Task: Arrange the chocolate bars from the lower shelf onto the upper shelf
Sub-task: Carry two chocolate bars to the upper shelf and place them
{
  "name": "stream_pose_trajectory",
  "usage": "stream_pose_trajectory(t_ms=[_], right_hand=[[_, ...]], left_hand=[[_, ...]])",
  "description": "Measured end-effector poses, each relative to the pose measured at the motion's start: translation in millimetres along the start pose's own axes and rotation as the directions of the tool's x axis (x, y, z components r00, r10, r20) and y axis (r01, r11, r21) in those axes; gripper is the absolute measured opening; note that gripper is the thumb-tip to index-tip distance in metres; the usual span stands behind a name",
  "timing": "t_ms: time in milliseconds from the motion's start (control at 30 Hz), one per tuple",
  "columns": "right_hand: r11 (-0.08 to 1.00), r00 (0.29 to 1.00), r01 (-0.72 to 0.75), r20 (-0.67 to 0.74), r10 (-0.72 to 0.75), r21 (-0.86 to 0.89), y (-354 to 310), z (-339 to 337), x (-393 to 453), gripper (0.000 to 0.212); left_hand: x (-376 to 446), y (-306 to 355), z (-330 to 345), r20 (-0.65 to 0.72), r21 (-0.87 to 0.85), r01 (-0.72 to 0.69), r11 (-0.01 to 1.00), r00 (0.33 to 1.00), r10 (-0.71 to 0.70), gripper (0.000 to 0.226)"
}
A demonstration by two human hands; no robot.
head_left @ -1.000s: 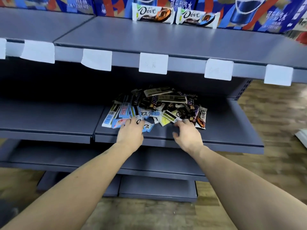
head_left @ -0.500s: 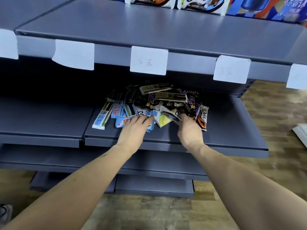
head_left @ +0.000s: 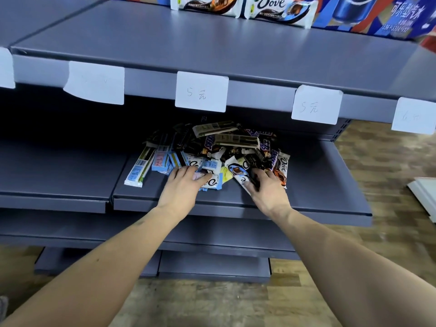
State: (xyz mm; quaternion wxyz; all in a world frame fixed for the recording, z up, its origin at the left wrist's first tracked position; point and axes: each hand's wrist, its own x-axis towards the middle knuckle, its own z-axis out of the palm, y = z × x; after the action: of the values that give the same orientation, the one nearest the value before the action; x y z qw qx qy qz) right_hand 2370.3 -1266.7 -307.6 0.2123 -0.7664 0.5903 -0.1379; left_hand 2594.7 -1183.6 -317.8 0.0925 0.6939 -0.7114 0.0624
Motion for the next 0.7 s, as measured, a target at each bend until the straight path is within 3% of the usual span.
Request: stream_pose_trajectory(t_ms=[100,233,400,533,700], right_hand=[[0.998,1.0,0.004,-0.003,-0.004,-0.063,-1.1,2.5,-4.6,0.061],[0.989,0.999,-0.01,-0.042,0.004,-0.145,-4.9,1.9,-5.1,0.06],[0.996,0.996,0.088,-0.002,-0.088,-0.019,-14.1,2.2,0.2,0.034],[0.958,0.975,0.21,0.112,-0.191,-0.194,-18.4,8.7,1.4,0.076],[0.839,0.926,0.378,0.18,-0.333,-0.392,-31.1,8.4,0.3,0.081]], left_hand=[[-1.8,-4.2,-2.8,0.002,-0.041,0.018,0.999,1.0,-0.018,0.087],[0.8,-7.3,-3.8,0.045,-0.124,0.087,0.988,0.996,-0.082,0.069],[3.9,-9.2,-9.6,0.052,-0.183,0.208,0.961,0.978,-0.202,0.064],[3.6,-10.2,-12.4,0.05,-0.193,0.223,0.956,0.975,-0.217,0.062],[0.0,-16.6,-15.9,0.057,-0.184,0.233,0.955,0.972,-0.226,0.063]])
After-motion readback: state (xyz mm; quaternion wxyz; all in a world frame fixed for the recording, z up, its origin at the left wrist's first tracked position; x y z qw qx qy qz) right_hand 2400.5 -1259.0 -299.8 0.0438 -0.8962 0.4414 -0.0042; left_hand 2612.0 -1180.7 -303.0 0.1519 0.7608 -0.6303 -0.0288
